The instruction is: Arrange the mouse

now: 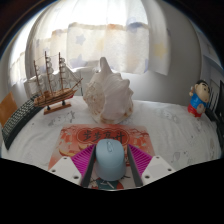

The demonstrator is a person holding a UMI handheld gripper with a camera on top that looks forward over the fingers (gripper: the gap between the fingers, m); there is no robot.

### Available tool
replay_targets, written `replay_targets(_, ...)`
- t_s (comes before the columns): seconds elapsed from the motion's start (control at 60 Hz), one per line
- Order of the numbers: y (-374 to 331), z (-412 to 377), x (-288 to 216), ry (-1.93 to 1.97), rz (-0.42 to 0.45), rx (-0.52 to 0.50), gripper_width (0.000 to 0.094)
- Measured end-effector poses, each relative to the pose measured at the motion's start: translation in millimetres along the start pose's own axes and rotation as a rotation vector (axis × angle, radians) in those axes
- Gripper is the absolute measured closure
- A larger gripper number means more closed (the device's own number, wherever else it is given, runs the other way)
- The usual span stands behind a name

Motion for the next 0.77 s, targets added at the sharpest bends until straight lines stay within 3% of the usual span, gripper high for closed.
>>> replay_targets(0.05, -9, 4, -3, -0.011, -0.024, 0.007, 0.0065)
replay_targets(0.083, -20, 9, -8, -0.004, -0.031, 0.008, 0.0106)
replay_targets(0.25, -134, 33, -36, -0.016, -0.101, 0.038, 0.0083)
replay_targets(0.433, -246, 58, -42, 0.024, -0.121, 0.069, 0.0084)
replay_targets(0.767, -277, 89, -28, 0.077, -0.12, 0.159, 0.0084)
Point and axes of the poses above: the point between the fingertips, and its own axes, seen from behind it with the camera up: z to the right, x down, y forward, the way the camera looks, the point moved 4 cm from there along -y, backward, against the way the camera looks, and after that the axes turned 10 degrees about -y, right-handed, at the moved point
